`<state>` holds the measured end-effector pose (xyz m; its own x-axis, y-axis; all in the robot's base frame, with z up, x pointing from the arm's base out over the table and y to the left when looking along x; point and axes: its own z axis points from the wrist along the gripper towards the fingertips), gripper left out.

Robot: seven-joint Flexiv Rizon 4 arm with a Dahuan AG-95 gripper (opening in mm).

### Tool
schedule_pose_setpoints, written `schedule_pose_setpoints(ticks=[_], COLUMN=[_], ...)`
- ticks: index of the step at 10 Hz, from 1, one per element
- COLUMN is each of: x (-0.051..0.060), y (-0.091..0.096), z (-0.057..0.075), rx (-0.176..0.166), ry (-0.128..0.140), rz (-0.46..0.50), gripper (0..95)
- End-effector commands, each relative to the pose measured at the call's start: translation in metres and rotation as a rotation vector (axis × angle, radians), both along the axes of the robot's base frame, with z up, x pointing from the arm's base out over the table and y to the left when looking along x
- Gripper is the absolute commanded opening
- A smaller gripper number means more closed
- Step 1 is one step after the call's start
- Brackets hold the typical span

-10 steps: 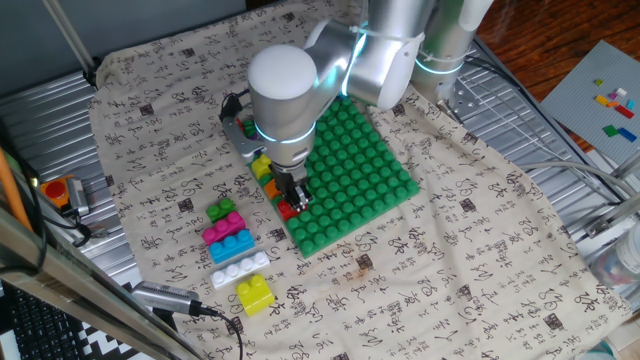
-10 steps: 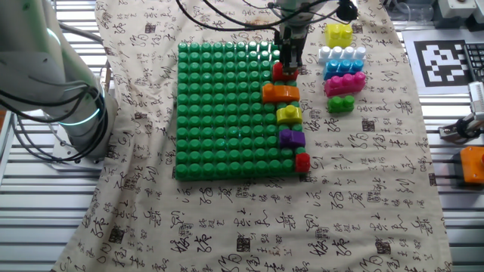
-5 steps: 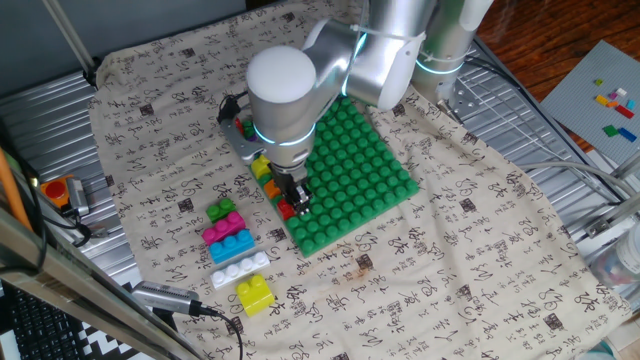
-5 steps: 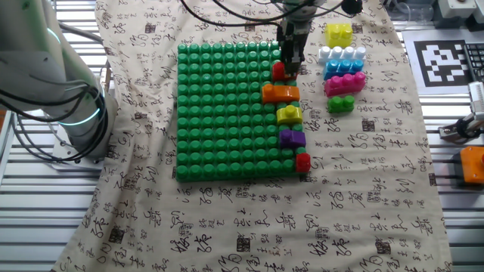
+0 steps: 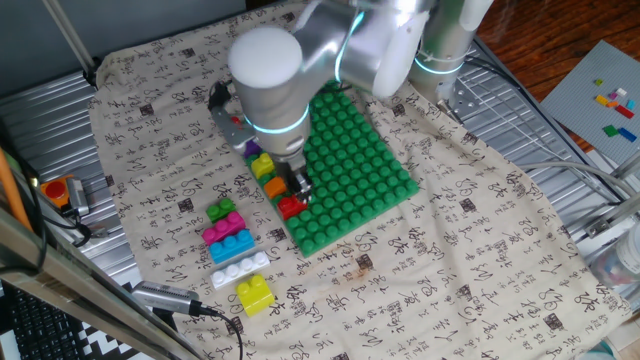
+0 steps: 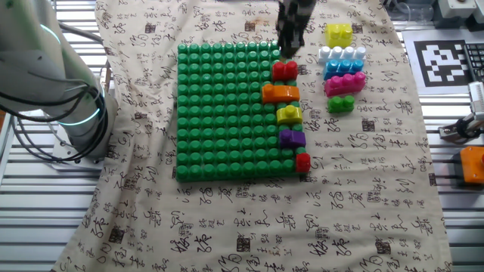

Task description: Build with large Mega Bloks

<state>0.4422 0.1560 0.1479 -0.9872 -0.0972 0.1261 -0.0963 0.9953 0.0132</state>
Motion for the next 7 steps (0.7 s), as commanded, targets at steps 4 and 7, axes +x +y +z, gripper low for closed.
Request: schedule_pose_setpoints(ticks=[4, 7], x=[-0.043, -0.045], y=[0.020, 0.016], z=[0.040, 0.044], rx=[-0.004, 0.004], ry=[-0.007, -0.026], rz=[-0.040, -0.023], gripper=[0.0, 0.0])
